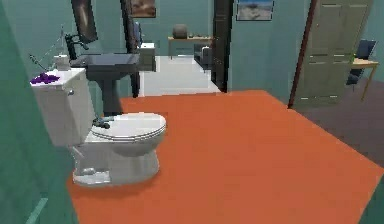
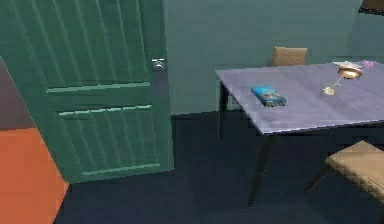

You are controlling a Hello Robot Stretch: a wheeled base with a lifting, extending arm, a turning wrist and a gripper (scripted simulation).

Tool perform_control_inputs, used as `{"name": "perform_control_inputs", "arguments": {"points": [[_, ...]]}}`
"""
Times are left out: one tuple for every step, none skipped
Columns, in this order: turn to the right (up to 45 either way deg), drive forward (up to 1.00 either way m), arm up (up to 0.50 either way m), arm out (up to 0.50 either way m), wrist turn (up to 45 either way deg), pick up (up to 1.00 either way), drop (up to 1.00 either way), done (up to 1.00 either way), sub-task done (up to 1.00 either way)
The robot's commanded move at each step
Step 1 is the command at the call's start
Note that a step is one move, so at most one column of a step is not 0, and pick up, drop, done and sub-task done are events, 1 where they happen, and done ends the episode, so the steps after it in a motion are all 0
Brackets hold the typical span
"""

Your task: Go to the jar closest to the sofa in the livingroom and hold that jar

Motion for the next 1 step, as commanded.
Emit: {"name": "perform_control_inputs", "arguments": {"points": [[45.0, 0.0, 0.0, 0.0, 0.0, 0.0, 0.0, 0.0, 0.0]]}}
